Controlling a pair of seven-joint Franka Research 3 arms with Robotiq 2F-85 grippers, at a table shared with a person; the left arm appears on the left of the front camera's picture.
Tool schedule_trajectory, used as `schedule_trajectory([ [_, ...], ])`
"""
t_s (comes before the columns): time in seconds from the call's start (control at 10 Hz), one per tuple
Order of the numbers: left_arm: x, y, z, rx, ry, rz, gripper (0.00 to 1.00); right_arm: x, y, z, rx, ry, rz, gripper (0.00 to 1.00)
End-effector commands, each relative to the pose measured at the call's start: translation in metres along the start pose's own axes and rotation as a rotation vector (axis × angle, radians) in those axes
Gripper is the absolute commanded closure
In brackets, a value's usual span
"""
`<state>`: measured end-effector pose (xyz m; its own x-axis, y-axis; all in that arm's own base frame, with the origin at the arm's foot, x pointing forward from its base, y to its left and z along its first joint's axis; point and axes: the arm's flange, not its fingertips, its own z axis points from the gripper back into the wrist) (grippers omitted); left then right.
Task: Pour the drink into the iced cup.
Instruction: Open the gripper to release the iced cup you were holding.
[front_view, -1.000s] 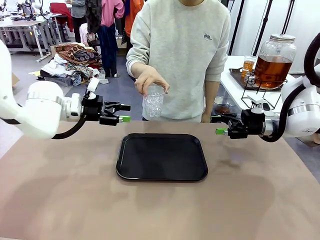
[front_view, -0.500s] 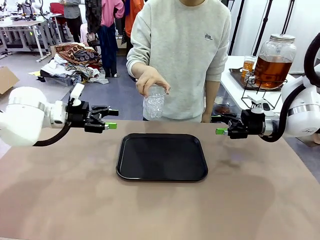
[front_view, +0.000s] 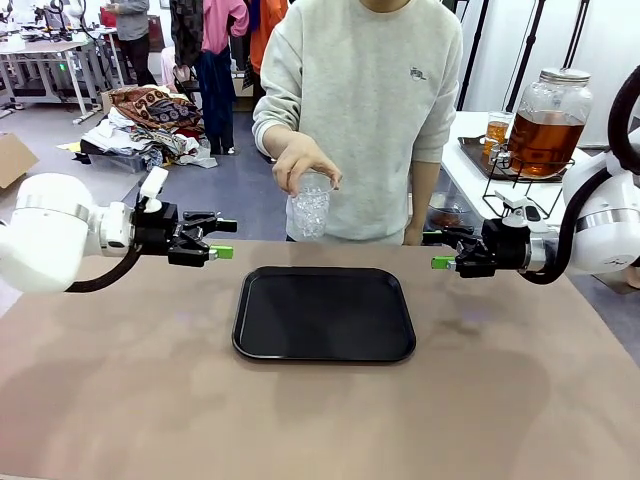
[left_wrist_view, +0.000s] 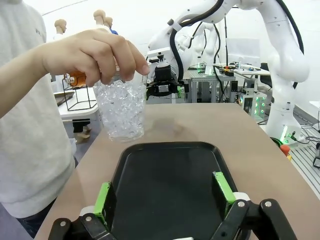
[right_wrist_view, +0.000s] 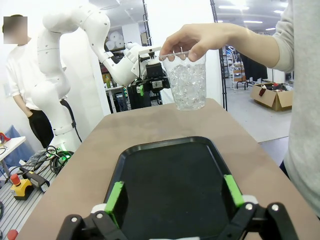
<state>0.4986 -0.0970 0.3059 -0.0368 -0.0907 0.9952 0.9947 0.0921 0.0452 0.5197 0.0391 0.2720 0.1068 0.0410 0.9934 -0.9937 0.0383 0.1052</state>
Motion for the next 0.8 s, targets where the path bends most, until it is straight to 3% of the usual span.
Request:
schedule_trajectory([
  [0.0,0.0011,0.0016,-0.0032,0.013,0.0,0.009,0.0,0.0021,-0.0005,-0.0003,0.0,0.001,0.002,0.0],
  [0.7,0.0011,0.0016,-0.0032,0.013,0.0,0.009,0.0,0.0021,-0.0005,-0.0003,0.0,0.001,0.002,0.0],
])
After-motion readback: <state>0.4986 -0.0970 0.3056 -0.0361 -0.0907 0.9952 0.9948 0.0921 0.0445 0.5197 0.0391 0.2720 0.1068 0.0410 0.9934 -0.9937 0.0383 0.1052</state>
